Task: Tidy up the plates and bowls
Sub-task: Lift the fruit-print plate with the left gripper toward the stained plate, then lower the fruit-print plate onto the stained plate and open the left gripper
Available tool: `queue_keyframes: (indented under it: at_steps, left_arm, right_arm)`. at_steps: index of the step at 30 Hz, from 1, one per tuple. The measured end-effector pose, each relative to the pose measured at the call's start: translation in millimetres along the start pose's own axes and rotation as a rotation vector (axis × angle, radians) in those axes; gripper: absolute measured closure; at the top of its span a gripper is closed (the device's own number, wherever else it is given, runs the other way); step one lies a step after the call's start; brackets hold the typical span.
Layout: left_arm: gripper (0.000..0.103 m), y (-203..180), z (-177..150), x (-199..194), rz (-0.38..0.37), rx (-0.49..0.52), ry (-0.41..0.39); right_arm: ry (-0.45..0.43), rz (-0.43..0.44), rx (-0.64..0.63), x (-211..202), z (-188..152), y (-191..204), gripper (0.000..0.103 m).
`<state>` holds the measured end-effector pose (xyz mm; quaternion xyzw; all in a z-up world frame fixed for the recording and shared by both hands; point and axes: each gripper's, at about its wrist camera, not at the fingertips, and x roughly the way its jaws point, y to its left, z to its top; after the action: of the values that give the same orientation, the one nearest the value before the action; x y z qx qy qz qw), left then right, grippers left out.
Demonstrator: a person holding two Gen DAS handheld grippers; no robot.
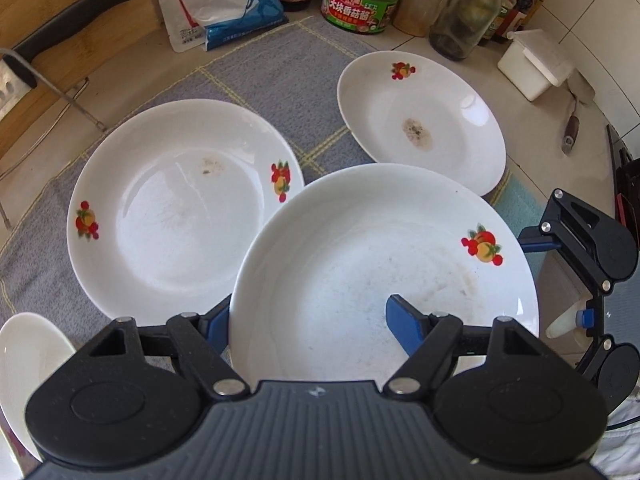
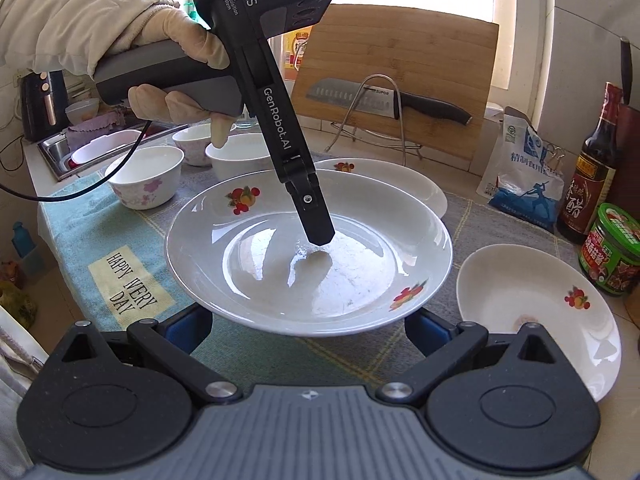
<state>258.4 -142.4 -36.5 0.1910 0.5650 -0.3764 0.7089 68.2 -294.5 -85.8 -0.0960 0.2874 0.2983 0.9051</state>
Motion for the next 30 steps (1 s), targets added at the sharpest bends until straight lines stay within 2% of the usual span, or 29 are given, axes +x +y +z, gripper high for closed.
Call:
queue_keyframes:
  at_steps: [20, 30]
  left_arm:
    - [0.026, -55, 104, 40, -0.065, 0.180, 0.013]
    - [0.026, -79, 141, 73, -0.114, 0.269, 0.035]
  right_arm:
    - [-0.010, -0.177, 0.118, -30, -22, -72, 0.000]
    - [0.016, -0.259, 0.195, -41, -38, -97, 0.000]
